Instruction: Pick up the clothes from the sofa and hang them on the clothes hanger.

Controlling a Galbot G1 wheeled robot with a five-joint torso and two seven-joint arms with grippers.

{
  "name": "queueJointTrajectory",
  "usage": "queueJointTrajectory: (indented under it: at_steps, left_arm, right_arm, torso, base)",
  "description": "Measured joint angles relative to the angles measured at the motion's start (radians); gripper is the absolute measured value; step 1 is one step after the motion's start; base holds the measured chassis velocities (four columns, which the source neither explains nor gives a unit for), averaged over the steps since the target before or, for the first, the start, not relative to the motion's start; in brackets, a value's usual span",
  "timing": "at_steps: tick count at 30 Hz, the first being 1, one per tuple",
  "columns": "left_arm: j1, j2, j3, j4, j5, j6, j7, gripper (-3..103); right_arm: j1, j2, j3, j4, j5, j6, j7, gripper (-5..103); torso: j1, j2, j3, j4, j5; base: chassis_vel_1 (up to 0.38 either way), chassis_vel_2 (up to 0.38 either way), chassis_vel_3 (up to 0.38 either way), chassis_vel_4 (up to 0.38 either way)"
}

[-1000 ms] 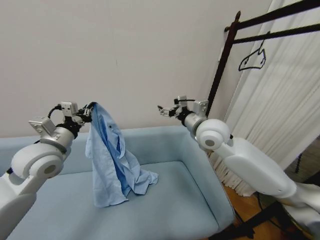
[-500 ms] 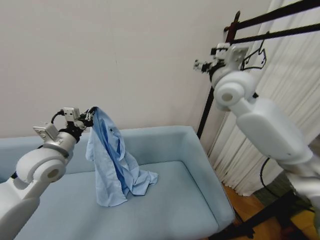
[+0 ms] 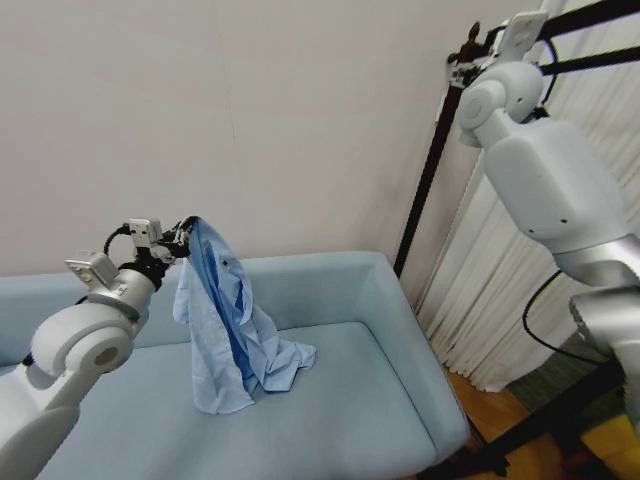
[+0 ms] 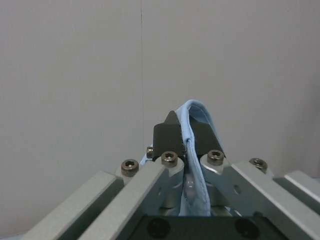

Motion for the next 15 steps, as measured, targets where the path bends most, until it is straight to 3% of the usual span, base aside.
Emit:
queueJointTrajectory:
  at_steps: [3,15]
  left_arm:
    - [-0.003,-0.005,0.001,-0.002,-0.001,-0.001,0.001,1]
    - [0.003,-0.040,0.005,0.004,0.002,-0.009,0.006,1]
  right_arm:
    - [0.019,0.047,0.013,-0.126,-0.013,0.008,0.015,100]
    - [0.077,0.095,0.015,-0.298,-0.062,0.026,-0.023,100]
  torso:
    - [0.000,0.000,0.000,0.0004,-0.0002]
    - [0.000,0.000,0.000,0.0000,-0.0004]
  base:
    - [0.000,0.000,0.000,0.000]
    - [0.000,0.000,0.000,0.000]
